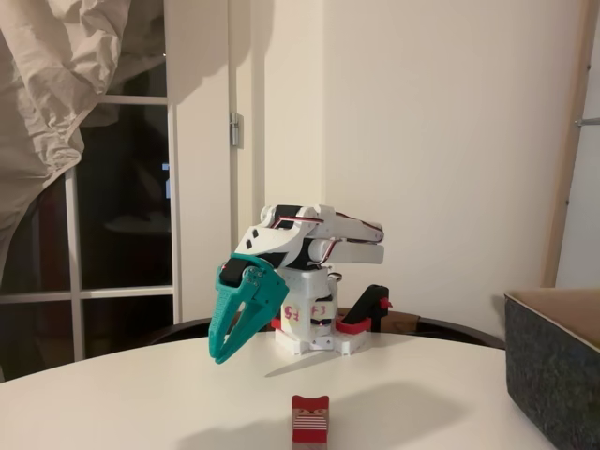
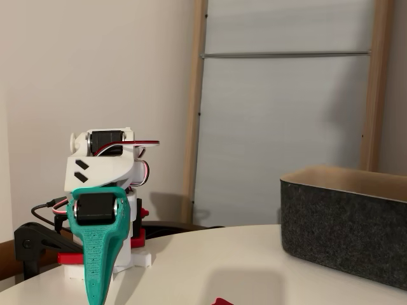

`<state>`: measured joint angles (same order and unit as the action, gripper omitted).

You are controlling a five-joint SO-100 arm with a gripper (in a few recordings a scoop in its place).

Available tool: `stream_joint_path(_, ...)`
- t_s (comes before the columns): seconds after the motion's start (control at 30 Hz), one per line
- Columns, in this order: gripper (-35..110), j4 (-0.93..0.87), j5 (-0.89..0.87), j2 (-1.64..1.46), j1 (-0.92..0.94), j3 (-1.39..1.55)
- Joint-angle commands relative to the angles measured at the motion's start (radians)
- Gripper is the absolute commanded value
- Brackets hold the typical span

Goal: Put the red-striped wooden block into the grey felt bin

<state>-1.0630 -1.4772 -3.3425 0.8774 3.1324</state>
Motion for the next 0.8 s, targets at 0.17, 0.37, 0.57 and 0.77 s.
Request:
stream_joint_path(0.17,0,-0.011,-0.012,-0.031,0.012,0.012)
stream_joint_path(0.37,0,-0.009,0.011,-0.031,0.014,0.012)
stream_joint_path(0.57,5,-0.009,0.021,-0.029,0.02,0.008)
stream_joint_path(0.77,7,-0.006,0.014,-0.025,0.018,-0.051)
